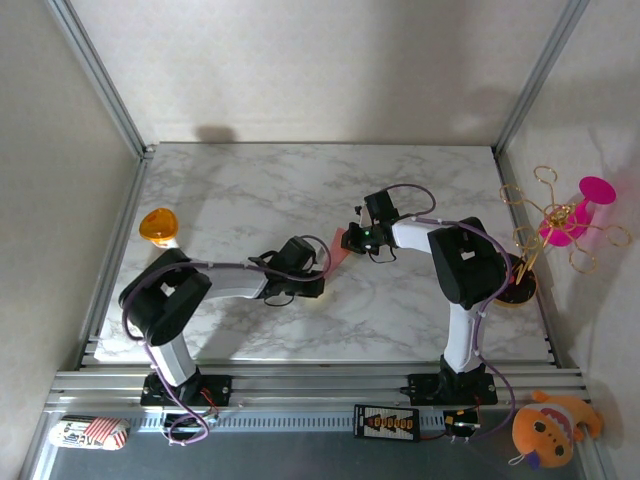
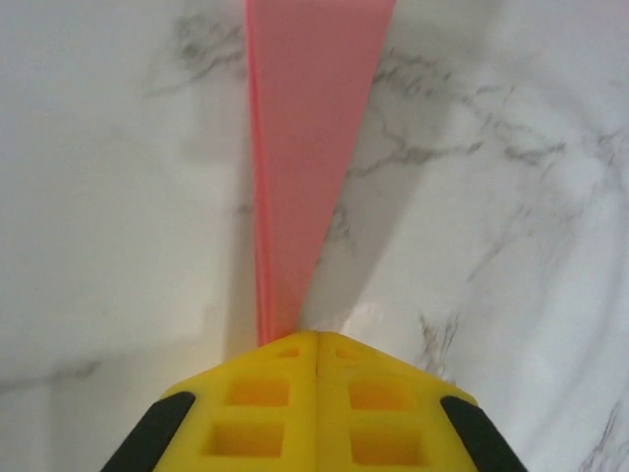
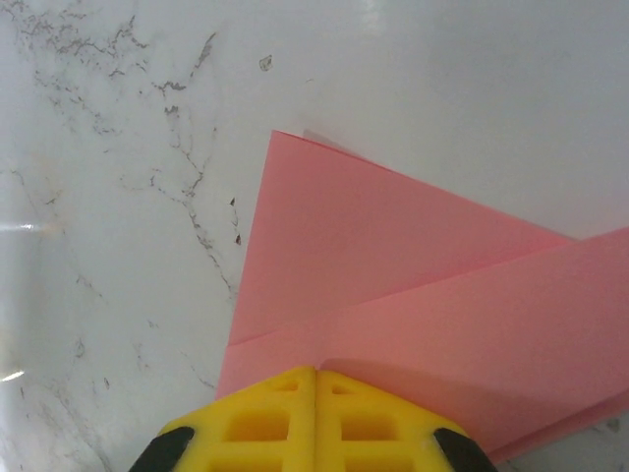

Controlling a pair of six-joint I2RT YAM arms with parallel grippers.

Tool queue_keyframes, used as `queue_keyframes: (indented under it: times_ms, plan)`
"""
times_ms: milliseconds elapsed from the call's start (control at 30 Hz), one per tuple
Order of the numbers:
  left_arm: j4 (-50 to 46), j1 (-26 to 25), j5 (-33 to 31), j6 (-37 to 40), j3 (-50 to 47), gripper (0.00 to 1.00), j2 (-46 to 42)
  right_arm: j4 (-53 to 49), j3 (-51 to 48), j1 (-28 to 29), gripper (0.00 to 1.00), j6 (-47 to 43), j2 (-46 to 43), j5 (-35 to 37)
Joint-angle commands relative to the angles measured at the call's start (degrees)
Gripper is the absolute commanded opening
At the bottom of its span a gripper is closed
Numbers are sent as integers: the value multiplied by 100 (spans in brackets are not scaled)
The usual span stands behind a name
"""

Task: Fold a paper plane with a square sheet of paper (pick it up from the middle)
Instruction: Fold the wing for the fifth time at the center of the table, then turn over the paper plane at the top-center of the table.

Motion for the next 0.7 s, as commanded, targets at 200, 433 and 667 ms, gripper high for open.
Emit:
queue_keyframes:
  times_ms: [200, 433, 667]
  plan:
    - [-599, 166, -351, -237, 118, 11, -951, -538, 337, 26, 13, -601, -275, 225]
    - [-361, 609, -1696, -570, 4, 45, -1670, -1311, 597, 292, 35, -472, -1031, 1296]
    - [-149, 939, -2668, -510, -356, 84, -2011, -2622, 1313, 900, 55, 265, -700, 3144]
